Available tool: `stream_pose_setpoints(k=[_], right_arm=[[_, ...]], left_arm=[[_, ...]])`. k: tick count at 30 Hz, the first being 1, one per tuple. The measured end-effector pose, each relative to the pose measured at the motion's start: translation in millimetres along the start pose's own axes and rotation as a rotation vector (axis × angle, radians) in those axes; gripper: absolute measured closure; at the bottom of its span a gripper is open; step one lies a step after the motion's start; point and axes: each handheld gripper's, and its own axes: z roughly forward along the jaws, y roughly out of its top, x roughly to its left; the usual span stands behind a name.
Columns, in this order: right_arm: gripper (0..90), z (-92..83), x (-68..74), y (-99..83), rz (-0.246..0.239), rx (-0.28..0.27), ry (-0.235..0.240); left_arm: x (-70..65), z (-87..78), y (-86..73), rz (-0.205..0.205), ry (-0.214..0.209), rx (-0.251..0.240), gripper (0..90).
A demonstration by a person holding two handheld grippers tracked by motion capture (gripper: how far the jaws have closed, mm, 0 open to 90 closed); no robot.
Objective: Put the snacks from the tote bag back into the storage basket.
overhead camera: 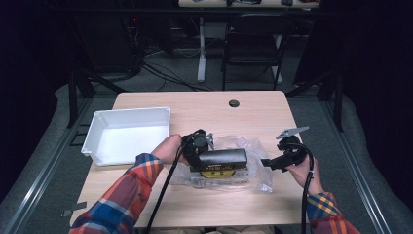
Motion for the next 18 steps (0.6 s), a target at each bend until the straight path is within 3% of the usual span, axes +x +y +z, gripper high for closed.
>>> stream_pose_setpoints(k=[18], right_arm=[[3.6,3.4,-3.2,-3.3,0.007,0.008,-0.004]], left_arm=[[3.2,-38.4,2.5,0.016,0.016,-0.030,43.4]])
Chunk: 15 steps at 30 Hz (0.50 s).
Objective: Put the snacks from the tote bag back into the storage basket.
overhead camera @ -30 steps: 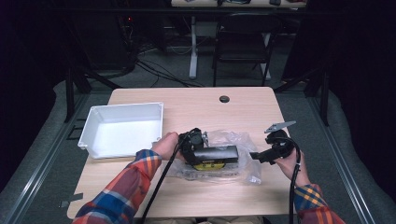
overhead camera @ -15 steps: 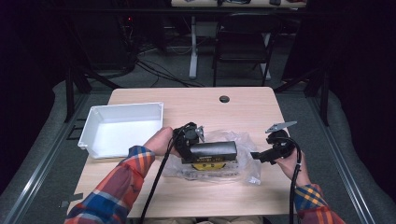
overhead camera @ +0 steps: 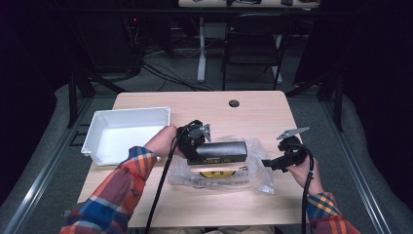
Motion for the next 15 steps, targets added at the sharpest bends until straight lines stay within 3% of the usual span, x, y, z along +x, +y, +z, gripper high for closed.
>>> stream_pose_setpoints(k=[15], right_arm=[[3.7,-0.5,0.9,0.7,-0.003,-0.004,-0.009]], left_arm=[[2.5,-29.7,-7.1,0.005,0.054,-0.009,43.4]])
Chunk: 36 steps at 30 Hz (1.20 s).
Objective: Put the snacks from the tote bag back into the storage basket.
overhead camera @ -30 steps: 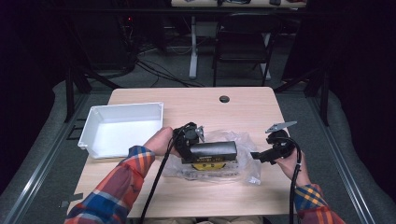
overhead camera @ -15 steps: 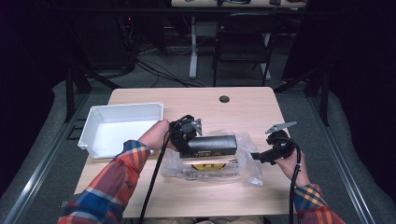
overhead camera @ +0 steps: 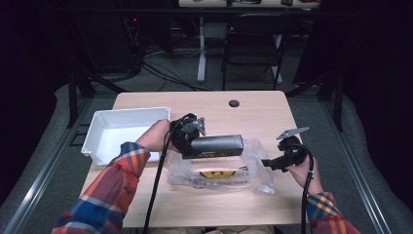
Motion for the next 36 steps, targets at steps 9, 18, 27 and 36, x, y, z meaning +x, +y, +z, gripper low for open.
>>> stream_pose_setpoints(k=[9,18,27,36], right_arm=[[3.7,-1.4,-1.4,-3.1,0.005,-0.009,-0.007],[3.8,-5.2,-1.3,-8.8,0.013,0.006,-0.019],[3.7,-6.5,-2.5,-13.3,0.022,0.011,-0.026],[3.8,-6.3,-3.0,-14.3,0.030,0.010,-0.031]], left_arm=[[7.5,-23.3,-13.2,-0.019,0.034,-0.024,43.3],[16.8,-45.5,-31.3,-0.039,0.053,-0.026,43.3],[24.6,-63.0,-55.8,-0.098,0.085,-0.050,43.3],[31.5,-79.2,-94.9,-0.176,0.114,-0.050,43.3]])
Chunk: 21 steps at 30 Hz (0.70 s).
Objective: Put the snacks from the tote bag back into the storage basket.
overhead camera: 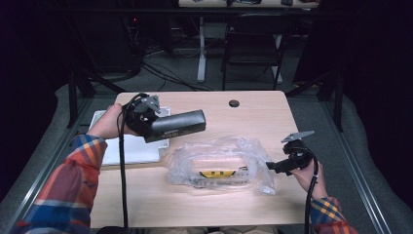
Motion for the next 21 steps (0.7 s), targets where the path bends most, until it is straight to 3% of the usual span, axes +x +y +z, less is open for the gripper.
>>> stream_pose_setpoints(k=[12,21], right_arm=[[3.8,1.3,0.5,1.1,-0.001,0.001,0.000],[3.8,1.8,0.4,1.4,-0.002,0.002,-0.001]], left_arm=[[13.7,-15.9,-46.7,-0.092,0.033,-0.001,43.3],[22.1,-19.0,-79.4,-0.159,0.040,0.007,43.3]])
